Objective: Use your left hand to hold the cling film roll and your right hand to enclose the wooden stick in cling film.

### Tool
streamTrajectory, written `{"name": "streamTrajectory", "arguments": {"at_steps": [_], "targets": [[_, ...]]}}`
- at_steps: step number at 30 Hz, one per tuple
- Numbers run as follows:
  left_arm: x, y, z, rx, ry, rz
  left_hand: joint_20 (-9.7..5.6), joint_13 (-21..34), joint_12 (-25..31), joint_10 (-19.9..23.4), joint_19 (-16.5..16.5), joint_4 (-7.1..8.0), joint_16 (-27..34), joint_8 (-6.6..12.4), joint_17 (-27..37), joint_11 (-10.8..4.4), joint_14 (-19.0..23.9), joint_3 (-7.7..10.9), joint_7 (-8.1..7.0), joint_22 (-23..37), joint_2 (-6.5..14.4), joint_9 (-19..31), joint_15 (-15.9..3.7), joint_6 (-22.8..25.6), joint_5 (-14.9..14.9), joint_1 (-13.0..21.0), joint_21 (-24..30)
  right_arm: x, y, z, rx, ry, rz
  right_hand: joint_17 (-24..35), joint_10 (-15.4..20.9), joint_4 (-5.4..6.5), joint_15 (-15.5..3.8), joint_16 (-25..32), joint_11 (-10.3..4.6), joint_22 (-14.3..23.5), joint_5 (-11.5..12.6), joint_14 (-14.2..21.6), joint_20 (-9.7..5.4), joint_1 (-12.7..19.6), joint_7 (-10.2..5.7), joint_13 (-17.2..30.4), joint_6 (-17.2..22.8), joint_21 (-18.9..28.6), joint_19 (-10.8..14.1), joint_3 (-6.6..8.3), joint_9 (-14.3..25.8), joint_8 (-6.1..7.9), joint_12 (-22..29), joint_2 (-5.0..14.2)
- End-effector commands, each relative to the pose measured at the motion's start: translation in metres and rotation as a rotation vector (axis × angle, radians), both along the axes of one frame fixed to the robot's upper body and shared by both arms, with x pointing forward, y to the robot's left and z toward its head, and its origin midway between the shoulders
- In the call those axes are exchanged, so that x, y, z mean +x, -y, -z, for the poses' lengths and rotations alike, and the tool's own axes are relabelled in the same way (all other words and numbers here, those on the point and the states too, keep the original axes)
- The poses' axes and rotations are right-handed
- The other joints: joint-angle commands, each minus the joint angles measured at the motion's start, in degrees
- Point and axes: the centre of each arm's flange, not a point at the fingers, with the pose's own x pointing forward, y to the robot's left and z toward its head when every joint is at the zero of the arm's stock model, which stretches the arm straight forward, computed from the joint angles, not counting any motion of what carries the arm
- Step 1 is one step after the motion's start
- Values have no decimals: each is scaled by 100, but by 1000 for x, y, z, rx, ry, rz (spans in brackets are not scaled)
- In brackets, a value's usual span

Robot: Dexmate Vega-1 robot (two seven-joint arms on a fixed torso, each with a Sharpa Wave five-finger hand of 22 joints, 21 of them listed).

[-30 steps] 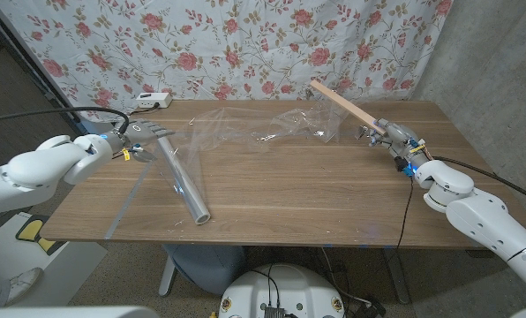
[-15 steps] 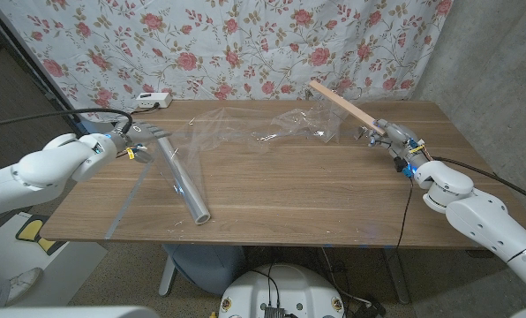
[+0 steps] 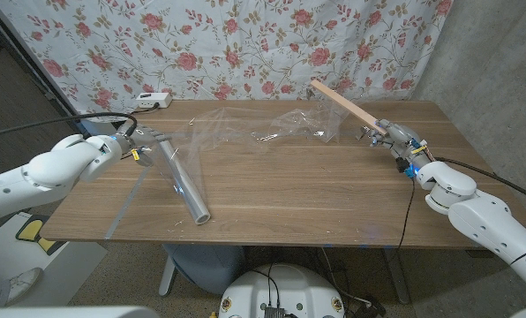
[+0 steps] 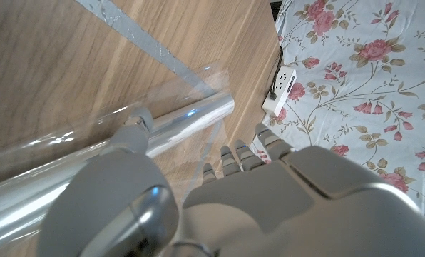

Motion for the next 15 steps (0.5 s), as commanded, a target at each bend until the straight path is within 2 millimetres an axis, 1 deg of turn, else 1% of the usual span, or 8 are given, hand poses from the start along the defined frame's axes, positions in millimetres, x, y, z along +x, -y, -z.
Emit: {"name": "streamTrajectory", "arguments": {"at_steps": [1, 2, 3, 6, 7, 13, 15], "targets": [[8, 1, 0, -53, -47, 28, -112, 15, 38, -4, 72, 47, -24, 40, 10, -3, -47, -47, 42, 16, 5, 11, 61, 16, 22, 96, 26, 2, -2, 0, 1, -3, 1, 3, 447, -913, -40, -20, -394, 18, 56, 8, -320, 5, -636, 106, 654, 29, 4, 1680, 16, 17, 40, 80], [8, 2, 0, -28, -27, 35, -154, 15, 42, 2, 115, 56, -17, 44, 10, 6, -33, -56, 57, 15, 9, 11, 84, 34, 20, 104, 38, 3, -3, 0, 2, -3, 1, 8, 455, -914, -41, -15, -407, 18, 54, 15, -320, 4, -627, 100, 652, 30, 6, 1677, 14, 15, 39, 78], [10, 1, -1, -41, -41, 24, -184, 14, 48, 11, 170, 64, -12, 59, 9, 7, -25, -66, 57, 13, 14, 11, 100, 83, 17, 115, 53, 3, -3, 0, 2, -4, 1, 8, 451, -916, -42, -13, -398, 20, 52, 18, -320, 4, -628, 110, 651, 30, -2, 1674, 17, 16, 43, 77], [12, 1, -3, -38, -42, 27, -198, 13, 69, 56, 283, 72, 5, 72, 7, 15, 25, -89, 60, 8, 21, 10, 191, 141, 12, 148, 77, 4, -3, 0, 1, -6, 0, 7, 462, -914, -42, -14, -397, 17, 54, 15, -324, 5, -630, 122, 649, 26, -1, 1677, 22, 19, 52, 80], [13, 1, -3, -40, -44, 26, -210, 13, 71, 62, 290, 73, 7, 72, 7, 14, 30, -91, 61, 8, 21, 10, 202, 144, 12, 152, 78, 5, -4, 0, 1, -6, -1, 21, 464, -914, -41, 0, -418, 17, 54, 29, -321, 5, -629, 105, 651, 26, 2, 1678, 23, 20, 42, 81], [20, 6, -5, -26, -49, 41, -253, 12, 94, 117, 332, 73, 16, 79, 5, 2, 70, -109, 53, 6, 24, 10, 228, 185, 9, 186, 76, 6, -4, 1, 5, -8, 0, 13, 453, -914, -41, -7, -400, 18, 54, 22, -318, 3, -632, 111, 652, 26, 3, 1676, 22, 20, 43, 80], [22, 8, -4, -7, -44, 41, -312, 12, 100, 135, 393, 73, 21, 83, 5, -7, 96, -122, 59, 7, 25, 10, 208, 210, 8, 208, 89, 6, -4, 1, 5, -8, 3, 14, 451, -913, -41, -7, -404, 17, 55, 20, -319, 4, -640, 105, 651, 25, 4, 1678, 23, 20, 38, 83]]}}
